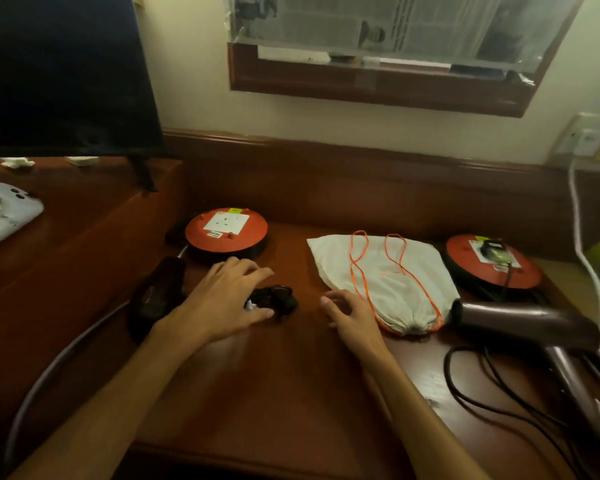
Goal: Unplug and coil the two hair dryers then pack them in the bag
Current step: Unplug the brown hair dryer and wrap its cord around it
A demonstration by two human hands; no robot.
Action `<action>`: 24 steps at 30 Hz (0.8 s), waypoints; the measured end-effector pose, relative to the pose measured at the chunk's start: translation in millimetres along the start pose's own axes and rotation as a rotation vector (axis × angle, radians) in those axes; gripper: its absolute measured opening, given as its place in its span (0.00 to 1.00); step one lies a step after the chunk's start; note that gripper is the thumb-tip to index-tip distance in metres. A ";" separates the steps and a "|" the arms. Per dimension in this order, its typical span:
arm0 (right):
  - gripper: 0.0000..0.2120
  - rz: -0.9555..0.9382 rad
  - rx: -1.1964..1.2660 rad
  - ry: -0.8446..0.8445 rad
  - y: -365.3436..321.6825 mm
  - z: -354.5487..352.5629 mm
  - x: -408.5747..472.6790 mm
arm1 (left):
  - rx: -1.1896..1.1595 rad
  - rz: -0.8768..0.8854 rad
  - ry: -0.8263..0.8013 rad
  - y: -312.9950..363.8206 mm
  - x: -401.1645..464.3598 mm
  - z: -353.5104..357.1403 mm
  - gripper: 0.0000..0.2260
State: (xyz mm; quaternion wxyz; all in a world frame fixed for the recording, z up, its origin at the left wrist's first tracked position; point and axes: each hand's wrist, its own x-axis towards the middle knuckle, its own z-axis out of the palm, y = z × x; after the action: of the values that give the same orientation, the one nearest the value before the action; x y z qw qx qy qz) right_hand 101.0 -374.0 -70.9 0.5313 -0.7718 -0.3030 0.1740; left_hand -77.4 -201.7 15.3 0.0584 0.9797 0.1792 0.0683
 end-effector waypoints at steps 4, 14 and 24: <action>0.05 -0.020 -0.003 0.061 5.8 -43.1 -26.0 | -0.134 0.202 0.016 69.0 10.2 18.3 0.30; 0.06 0.043 -0.062 0.397 27.3 -161.8 -96.2 | -0.467 0.557 -0.080 200.9 61.6 69.1 0.21; 0.04 0.119 -0.445 0.668 41.3 -260.1 -88.7 | -0.524 0.454 -0.070 289.6 144.5 94.8 0.27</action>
State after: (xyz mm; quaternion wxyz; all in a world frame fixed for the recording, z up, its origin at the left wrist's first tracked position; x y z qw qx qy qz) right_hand 199.3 -628.1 -16.4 0.4096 -0.8981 -0.0985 -0.1258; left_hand 170.6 -427.3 -21.4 0.2976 0.9480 -0.0690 0.0895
